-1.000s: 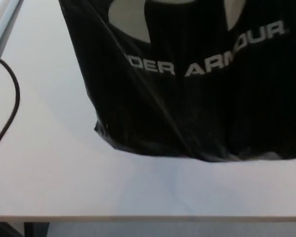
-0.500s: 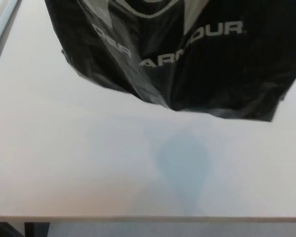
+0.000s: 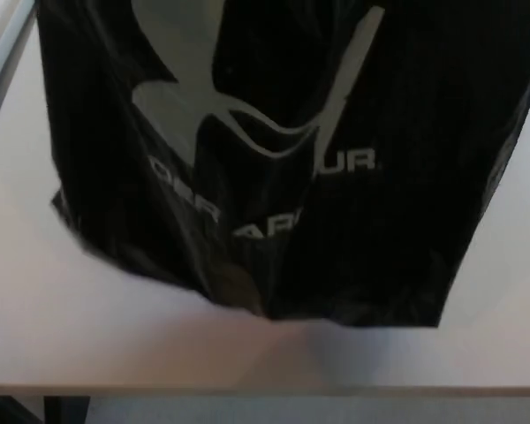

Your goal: A plastic bag is kept infront of the robot in the middle of the desk and the robot uses both its hands to grab it from the top and lifts it up and then releases it.

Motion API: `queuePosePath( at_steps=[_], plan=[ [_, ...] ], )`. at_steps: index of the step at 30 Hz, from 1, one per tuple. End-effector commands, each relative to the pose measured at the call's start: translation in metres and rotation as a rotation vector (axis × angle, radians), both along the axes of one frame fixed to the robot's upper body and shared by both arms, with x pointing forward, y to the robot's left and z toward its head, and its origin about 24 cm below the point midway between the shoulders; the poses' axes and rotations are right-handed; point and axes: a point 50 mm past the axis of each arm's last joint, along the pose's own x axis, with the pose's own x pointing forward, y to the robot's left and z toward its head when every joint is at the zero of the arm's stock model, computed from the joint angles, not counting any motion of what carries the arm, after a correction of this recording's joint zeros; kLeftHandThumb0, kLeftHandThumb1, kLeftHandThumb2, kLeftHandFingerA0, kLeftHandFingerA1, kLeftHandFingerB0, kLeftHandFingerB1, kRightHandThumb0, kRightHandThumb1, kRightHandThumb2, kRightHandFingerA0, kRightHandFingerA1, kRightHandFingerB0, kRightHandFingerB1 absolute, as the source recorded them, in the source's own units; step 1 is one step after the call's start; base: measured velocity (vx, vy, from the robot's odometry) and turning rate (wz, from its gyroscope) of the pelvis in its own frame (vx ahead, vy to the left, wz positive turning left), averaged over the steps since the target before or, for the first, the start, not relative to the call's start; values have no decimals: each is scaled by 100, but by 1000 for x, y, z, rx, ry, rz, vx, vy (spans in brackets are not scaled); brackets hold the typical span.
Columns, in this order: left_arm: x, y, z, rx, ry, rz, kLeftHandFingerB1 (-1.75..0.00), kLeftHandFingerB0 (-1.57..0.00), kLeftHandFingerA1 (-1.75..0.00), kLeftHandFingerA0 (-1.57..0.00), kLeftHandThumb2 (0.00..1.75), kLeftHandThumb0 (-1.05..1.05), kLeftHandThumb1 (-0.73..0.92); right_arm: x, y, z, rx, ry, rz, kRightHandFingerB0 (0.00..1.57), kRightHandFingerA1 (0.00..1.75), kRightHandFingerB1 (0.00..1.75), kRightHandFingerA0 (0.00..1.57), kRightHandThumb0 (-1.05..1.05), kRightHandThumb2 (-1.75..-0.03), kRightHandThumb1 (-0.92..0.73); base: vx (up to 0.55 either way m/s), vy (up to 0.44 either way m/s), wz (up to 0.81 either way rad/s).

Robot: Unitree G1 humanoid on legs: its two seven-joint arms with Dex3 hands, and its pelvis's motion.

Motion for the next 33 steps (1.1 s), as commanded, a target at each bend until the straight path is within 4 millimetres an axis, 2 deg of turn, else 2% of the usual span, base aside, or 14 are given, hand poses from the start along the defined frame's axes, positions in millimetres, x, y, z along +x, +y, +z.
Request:
queuePosePath(
  at_steps=[1, 2, 5, 6, 7, 8, 14, 15, 17, 18, 19, 22, 24, 33],
  plan=[
    [35, 5, -11, 15, 216, 40, -163, -64, -175, -96, 72, -15, 46, 40, 7, -3, -51, 85, -73, 102, 143, 134, 120, -7, -80, -43, 0, 0, 0],
    [38, 6, -12, 20, 220, 69, -152, -65, -175, -95, 69, -15, 48, 43, 9, -3, -48, 101, -90, 70, 175, 175, 83, -8, -62, -54, 0, 0, 0],
    [62, 16, -23, 17, 261, 175, -134, -66, -175, -112, 66, -5, 52, 63, 16, -4, -45, 152, -174, 69, 175, 175, 88, -2, -73, -44, 0, 0, 0],
    [69, 19, -27, 8, 267, 212, -148, -59, -175, -91, 72, -7, 46, 67, 17, -5, -45, 172, -197, 100, 141, 130, 119, -2, -82, -42, 0, 0, 0],
    [77, 22, -33, 6, 268, 262, -148, -59, -175, -91, 72, -7, 46, 71, 18, -5, -56, 190, -230, 100, 141, 130, 119, -2, -82, -42, 0, 0, 0],
    [79, 24, -36, 24, 266, 264, -139, -57, -175, -90, 71, -10, 48, 73, 17, -7, -46, 199, -225, 68, 175, 175, 84, 3, -61, -54, 0, 0, 0],
    [94, 46, -75, 66, 347, 349, -166, -57, -175, -89, 57, -13, 57, 87, 5, -37, -25, 233, -303, 81, 175, 166, 84, -2, -66, -50, 0, 0, 0],
    [94, 48, -78, 68, 347, 350, -135, -66, -175, -88, 59, -14, 55, 88, 4, -41, -31, 236, -309, 72, 174, 174, 89, -9, -67, -51, 0, 0, 0],
    [94, 55, -88, 37, 347, 330, -123, -72, -175, -89, 59, -14, 54, 90, -2, -51, -67, 247, -338, 75, 175, 169, 86, -14, -61, -52, 0, 0, 0],
    [93, 60, -98, -6, 326, 324, -76, -61, -160, -88, 63, -37, 57, 92, -10, -58, -136, 301, -362, 74, 170, 152, 84, -31, -55, -51, 0, 0, 0],
    [92, 64, -105, -11, 287, 315, -75, -64, -120, -86, 58, -45, 63, 92, -16, -62, -216, 332, -401, 69, 129, 105, 65, -49, -57, -52, 0, 0, 0],
    [82, 72, -116, 106, 207, 334, -60, -57, -67, -59, 61, -65, 70, 87, -29, -67, -290, 359, -433, 59, 87, 60, 62, -55, -56, -53, 0, 0, 0],
    [70, 78, -126, 212, 127, 343, -45, -52, -53, -50, 63, -69, 72, 78, -39, -76, -315, 357, -423, 48, 58, 48, 53, -57, -56, -54, 0, 0, 0],
    [-4, 76, -190, 504, -102, 271, -46, -58, -60, -62, 63, -59, 75, -5, -75, -145, -387, 513, -118, 31, 55, 51, 35, -56, -80, -43, -96, 33, 11]
  ],
)
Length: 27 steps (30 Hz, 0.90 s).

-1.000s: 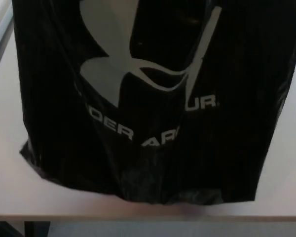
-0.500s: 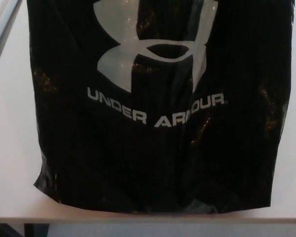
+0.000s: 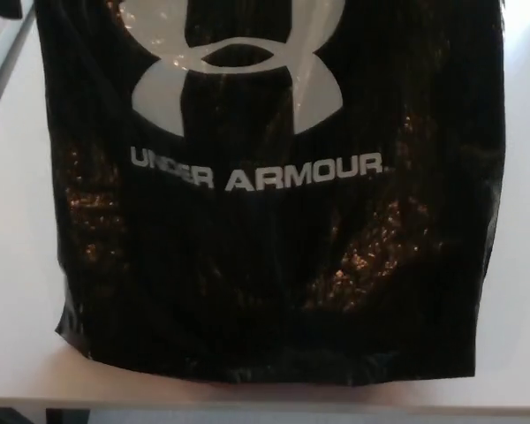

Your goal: A plastic bag is kept infront of the robot in the middle of the desk and the robot uses both its hands to grab it from the top and lifts it up and then releases it.

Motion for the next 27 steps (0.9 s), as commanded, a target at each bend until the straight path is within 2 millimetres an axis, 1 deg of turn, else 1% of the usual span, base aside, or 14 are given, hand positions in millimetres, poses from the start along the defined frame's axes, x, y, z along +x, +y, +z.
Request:
queuePosePath(
  at_steps=[1, 3, 6, 8, 9, 10, 17, 18, 19, 20, 22, 24, 25, 27],
  plan=[
    [-91, -4, -38, 485, -373, -255, -46, -58, -60, -62, 63, -59, 75, -86, -42, -76, -160, 278, 244, 31, 55, 51, 35, -56, -80, -43, -123, 9, 46],
    [-112, -9, -53, 477, -310, -344, -47, -59, -57, -62, 61, -57, 71, -103, -39, -90, -186, 281, 292, 39, 45, 41, 34, -42, -56, -56, -133, -23, 16],
    [-148, -15, -83, 453, -258, -404, -46, -64, -53, -65, 62, -58, 72, -124, -40, -107, -163, 277, 324, 29, 51, 46, 24, -43, -71, -54, -143, 15, 12],
    [-169, -16, -99, 422, -216, -416, -47, -63, -53, -65, 62, -58, 73, -132, -43, -117, -54, 255, 325, 32, 49, 42, 28, -42, -58, -61, -161, 50, 0],
    [-184, -14, -117, 363, -200, -428, -46, -63, -54, -65, 62, -56, 72, -139, -47, -127, 93, 210, 324, 30, 64, 54, 34, -49, -85, -44, -164, 61, -2],
    [-194, -13, -127, 328, -188, -425, -46, -63, -55, -65, 62, -55, 72, -145, -49, -134, 173, 187, 310, 40, 66, 44, 39, -48, -59, -64, -169, 72, -12],
    [-235, 2, -187, 150, -61, -248, -49, -64, -65, -64, 63, -57, 79, -187, -35, -165, 272, 143, 320, 42, 83, 47, 39, -55, -59, -66, -177, 104, -33],
    [-237, 4, -191, 151, -67, -229, -51, -64, -67, -64, 63, -55, 79, -192, -33, -169, 265, 150, 325, 31, 78, 56, 49, -50, -95, -50, -226, 60, 2],
    [-238, 4, -192, 152, -70, -224, -51, -64, -67, -64, 63, -55, 79, -194, -32, -170, 263, 153, 326, 31, 78, 56, 49, -50, -95, -50, -236, 56, -1],
    [-238, 7, -195, 154, -80, -200, -51, -64, -65, -65, 63, -53, 80, -198, -27, -175, 304, 162, 351, 41, 86, 47, 39, -52, -58, -67, -251, 38, 5],
    [-243, 7, -202, 80, -109, -140, -49, -63, -63, -65, 63, -54, 79, -214, -16, -185, 371, 136, 384, 41, 104, 49, 36, -54, -59, -70, -259, 29, 6],
    [-248, 5, -203, 40, -132, -111, -47, -56, -59, -59, 64, -55, 80, -222, -12, -188, 390, 117, 401, 35, 96, 47, 34, -61, -60, -73, -264, 11, 11],
    [-257, 0, -205, -14, -178, -73, -35, -35, -50, -45, 65, -64, 83, -239, -6, -196, 397, 83, 441, 12, 63, 47, 24, -66, -93, -60, -270, 2, 9],
    [-269, -3, -211, -55, -238, -34, -31, -28, -43, -40, 65, -65, 83, -259, -3, -207, 396, 66, 481, 6, 55, 43, 17, -67, -91, -59, -275, -9, 3]
  ],
)
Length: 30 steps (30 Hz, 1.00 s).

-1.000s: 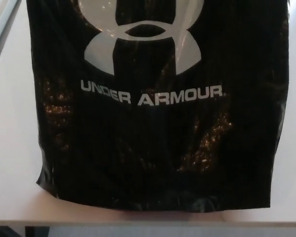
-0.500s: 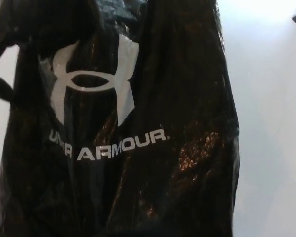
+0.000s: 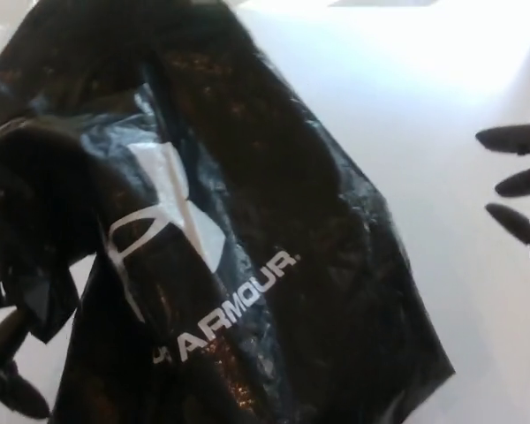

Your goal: A plastic bag is kept infront of the robot in the middle of the desk and the robot uses both its hands to grab it from the top and lifts it up and then releases it.

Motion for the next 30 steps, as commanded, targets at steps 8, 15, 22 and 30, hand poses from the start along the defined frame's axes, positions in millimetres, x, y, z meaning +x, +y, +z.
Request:
queuePosePath(
  at_steps=[8, 15, 22, 30],
  plan=[
    [-164, -20, 6, 111, -573, 94, -28, -15, -44, -34, 66, -63, 86, -219, 25, -46, 348, -21, 162, 0, 48, 29, 5, -67, -93, -54, -113, -24, -2],
    [-168, -19, 0, 123, -531, 155, -28, -19, -42, -40, 66, -63, 86, -226, 28, -52, 380, -9, 144, 0, 46, 37, 0, -62, -97, -58, 40, 137, -7],
    [-166, -25, 2, 137, -537, 152, -29, -21, -42, -42, 66, -63, 85, -230, 35, -58, 374, -4, 182, 8, 40, 29, 9, -70, -76, -78, -18, -91, 4],
    [-167, -24, 1, 179, -542, 151, -42, -9, -54, -31, 100, -66, 70, -233, 37, -56, 388, 13, 176, 1, 45, 36, 0, -67, -97, -57, -39, -246, 8]
  ],
)
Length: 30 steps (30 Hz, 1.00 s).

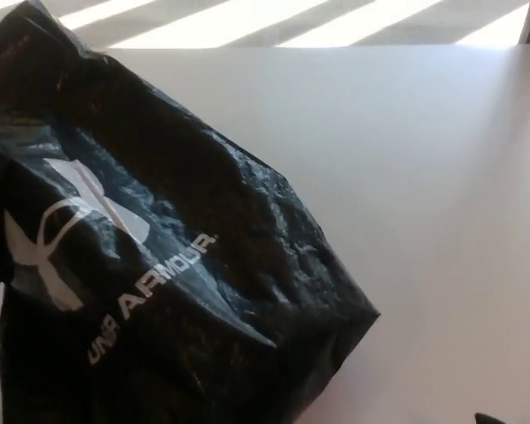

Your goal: A plastic bag is kept infront of the robot in the middle of the desk and the robot uses both its hands to grab it from the top and lifts it up and then releases it.

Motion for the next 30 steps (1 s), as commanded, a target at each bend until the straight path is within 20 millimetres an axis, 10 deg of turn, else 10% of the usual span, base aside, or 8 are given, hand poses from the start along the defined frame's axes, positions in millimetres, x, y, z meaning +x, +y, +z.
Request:
queuePosePath(
  at_steps=[1, 11, 12, 17, 22, 23, 25, 30],
  plan=[
    [-36, -3, 55, 480, -463, -61, -42, -9, -54, -31, 100, -66, 70, -44, 17, 53, 142, -393, 81, 1, 45, 36, 0, -67, -97, -57, -49, -83, 4],
    [-46, -6, 38, 512, -428, -37, -30, -18, -42, -37, 67, -62, 92, -49, 10, 43, 139, -410, 68, 3, 30, 26, 4, -59, -63, -82, 8, 77, -3],
    [-48, -6, 35, 513, -420, -56, -39, -7, -52, -25, 106, -67, 76, -50, 9, 42, 133, -403, 58, 0, 37, 32, 0, -62, -98, -60, 149, 249, -21],
    [-55, -2, 17, 453, -405, -78, -39, -6, -50, -21, 103, -65, 74, -52, 3, 37, 105, -373, 24, 5, 22, 22, 5, -60, -68, -79, 48, 139, 0],
    [-61, -3, 19, 457, -397, -60, -40, -6, -50, -19, 105, -68, 75, -49, -1, 31, 87, -374, 25, 3, 28, 28, 0, -69, -97, -61, 21, -33, 5],
    [-62, -2, 18, 464, -390, -57, -24, -12, -38, -25, 73, -67, 92, -48, -1, 31, 85, -372, 26, 2, 26, 25, 1, -63, -66, -84, 18, -104, 9],
    [-64, 1, 17, 478, -380, -47, -39, -7, -50, -20, 106, -71, 75, -48, -2, 30, 83, -365, 25, 2, 25, 24, 1, -63, -65, -84, 3, -96, 8],
    [-67, 0, 14, 486, -371, -42, -23, -12, -37, -25, 73, -67, 92, -44, -7, 26, 48, -366, 14, 4, 29, 26, 0, -71, -100, -63, -5, -29, 3]
  ],
)
